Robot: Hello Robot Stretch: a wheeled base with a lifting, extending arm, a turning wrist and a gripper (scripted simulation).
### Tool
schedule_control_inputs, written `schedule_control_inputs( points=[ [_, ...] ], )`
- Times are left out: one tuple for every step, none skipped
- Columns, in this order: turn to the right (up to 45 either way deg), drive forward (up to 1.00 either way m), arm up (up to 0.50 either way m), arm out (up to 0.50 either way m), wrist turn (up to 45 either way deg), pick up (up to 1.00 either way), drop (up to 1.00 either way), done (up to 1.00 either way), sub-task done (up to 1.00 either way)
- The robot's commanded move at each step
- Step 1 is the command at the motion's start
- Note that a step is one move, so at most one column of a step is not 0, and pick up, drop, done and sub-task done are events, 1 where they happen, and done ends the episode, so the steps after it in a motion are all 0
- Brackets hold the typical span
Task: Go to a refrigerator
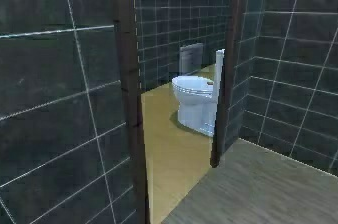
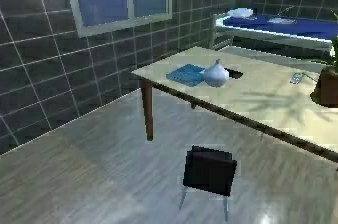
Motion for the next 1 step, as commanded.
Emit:
schedule_control_inputs(
  points=[
    [36.0,0.00,0.00,0.00,0.0,0.00,0.00,0.00,0.00]
  ],
)
